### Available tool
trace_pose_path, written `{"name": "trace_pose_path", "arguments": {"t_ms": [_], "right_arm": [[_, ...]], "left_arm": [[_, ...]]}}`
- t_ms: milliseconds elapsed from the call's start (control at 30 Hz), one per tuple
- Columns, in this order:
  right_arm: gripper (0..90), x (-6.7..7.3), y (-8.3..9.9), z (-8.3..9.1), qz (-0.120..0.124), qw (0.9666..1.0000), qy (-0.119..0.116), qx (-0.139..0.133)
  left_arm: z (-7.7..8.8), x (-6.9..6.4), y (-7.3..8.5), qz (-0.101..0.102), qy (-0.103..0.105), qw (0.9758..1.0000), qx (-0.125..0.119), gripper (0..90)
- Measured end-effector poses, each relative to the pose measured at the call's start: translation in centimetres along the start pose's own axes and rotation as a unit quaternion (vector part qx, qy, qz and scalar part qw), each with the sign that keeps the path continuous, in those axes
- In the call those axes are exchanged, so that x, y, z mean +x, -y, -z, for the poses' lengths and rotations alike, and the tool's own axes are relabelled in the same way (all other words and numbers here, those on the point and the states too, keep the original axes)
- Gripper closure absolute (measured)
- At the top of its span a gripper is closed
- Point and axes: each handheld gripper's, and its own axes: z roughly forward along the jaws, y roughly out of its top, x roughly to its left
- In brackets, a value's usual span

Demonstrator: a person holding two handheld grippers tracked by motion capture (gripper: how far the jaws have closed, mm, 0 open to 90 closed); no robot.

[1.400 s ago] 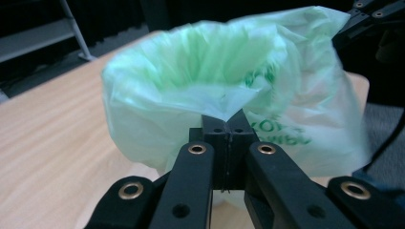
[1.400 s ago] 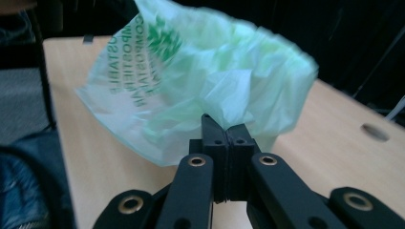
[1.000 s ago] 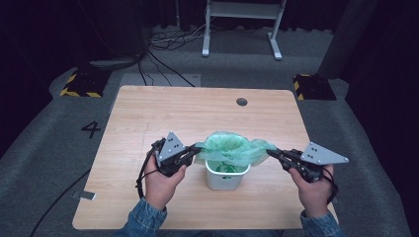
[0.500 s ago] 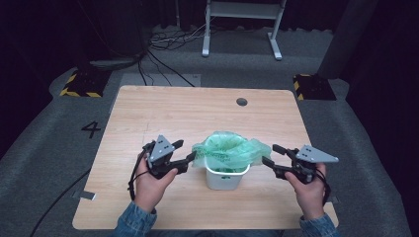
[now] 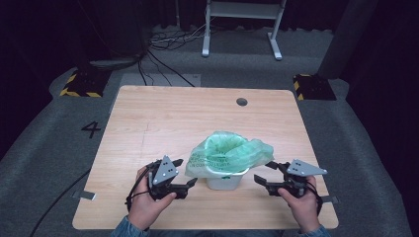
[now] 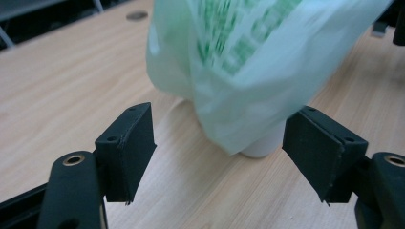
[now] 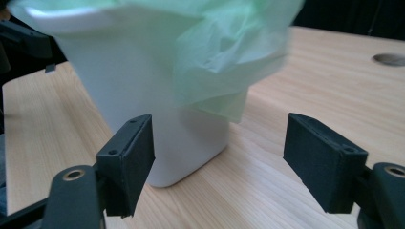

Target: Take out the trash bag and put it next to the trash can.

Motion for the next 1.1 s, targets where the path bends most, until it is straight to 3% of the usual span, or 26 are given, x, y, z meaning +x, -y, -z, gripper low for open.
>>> {"name": "trace_pose_path", "arguments": {"t_ms": [67, 100, 133, 233, 267, 333, 467, 600, 633, 733, 833, 867, 933, 967, 1033, 1067, 1100], "right_arm": [[33.4, -0.1, -0.3, -1.2, 0.006, 0.9999, 0.003, 0.008], [39.4, -0.2, -0.6, -1.6, 0.006, 0.9999, 0.008, 0.014], [51.1, -0.4, -0.8, -1.8, 0.009, 0.9998, 0.008, 0.013], [73.2, -1.2, -2.0, -2.2, -0.002, 0.9999, -0.01, 0.009], [79.5, -1.4, -2.5, -2.3, -0.002, 0.9999, -0.013, 0.007], [87.6, -1.7, -3.6, -2.6, 0.007, 0.9998, -0.017, 0.005], [90.0, -2.3, -6.2, -2.7, 0.024, 0.9995, 0.008, -0.019], [90.0, -2.1, -8.8, -1.8, 0.043, 0.9971, 0.012, -0.062], [90.0, -1.4, -9.6, -0.8, 0.07, 0.9935, 0.009, -0.09], [90.0, 0.1, -10.0, 1.1, 0.104, 0.987, -0.002, -0.123], [90.0, 1.0, -9.7, 2.4, 0.12, 0.9841, -0.011, -0.131], [90.0, 1.7, -8.9, 3.5, 0.13, 0.9831, -0.016, -0.127], [90.0, 2.0, -8.4, 4.0, 0.134, 0.9834, -0.016, -0.122], [90.0, 2.2, -7.2, 4.8, 0.133, 0.985, -0.014, -0.11], [90.0, 2.2, -6.6, 5.1, 0.125, 0.9866, -0.015, -0.103], [90.0, 2.0, -5.9, 5.2, 0.115, 0.9886, -0.016, -0.095], [90.0, 1.6, -4.5, 5.1, 0.099, 0.9928, -0.009, -0.068]], "left_arm": [[-1.0, 0.3, -0.2, 0.001, -0.025, 0.9997, 0.001, 28.8], [-1.5, 0.5, -0.4, 0.0, -0.04, 0.9991, -0.011, 31.0], [-1.8, 0.8, -0.7, 0.002, -0.05, 0.9987, -0.015, 34.1], [-2.9, 2.0, -1.5, 0.021, -0.042, 0.9985, -0.028, 58.0], [-3.1, 2.4, -1.8, 0.017, -0.041, 0.9987, -0.026, 67.1], [-3.2, 2.9, -2.4, 0.025, -0.041, 0.9983, -0.034, 80.9], [-2.3, 2.9, -4.1, 0.029, -0.049, 0.9957, -0.073, 89.2], [-0.7, 2.0, -5.5, -0.006, -0.069, 0.9915, -0.111, 89.3], [0.2, 1.4, -5.6, -0.023, -0.081, 0.9883, -0.127, 89.4], [1.4, 0.7, -5.3, -0.033, -0.081, 0.9863, -0.14, 89.3], [2.0, 0.2, -4.8, -0.037, -0.075, 0.9865, -0.141, 89.4], [2.3, 0.0, -4.5, -0.04, -0.071, 0.9874, -0.136, 89.3], [2.7, -0.3, -3.9, -0.04, -0.063, 0.9894, -0.124, 89.4], [2.8, -0.4, -3.3, -0.036, -0.054, 0.9921, -0.107, 89.4], [2.8, -0.4, -3.1, -0.031, -0.046, 0.9934, -0.101, 89.4], [2.6, -0.4, -2.8, -0.027, -0.04, 0.9948, -0.09, 89.4], [2.2, -0.4, -2.3, -0.024, -0.036, 0.9969, -0.065, 89.4]]}}
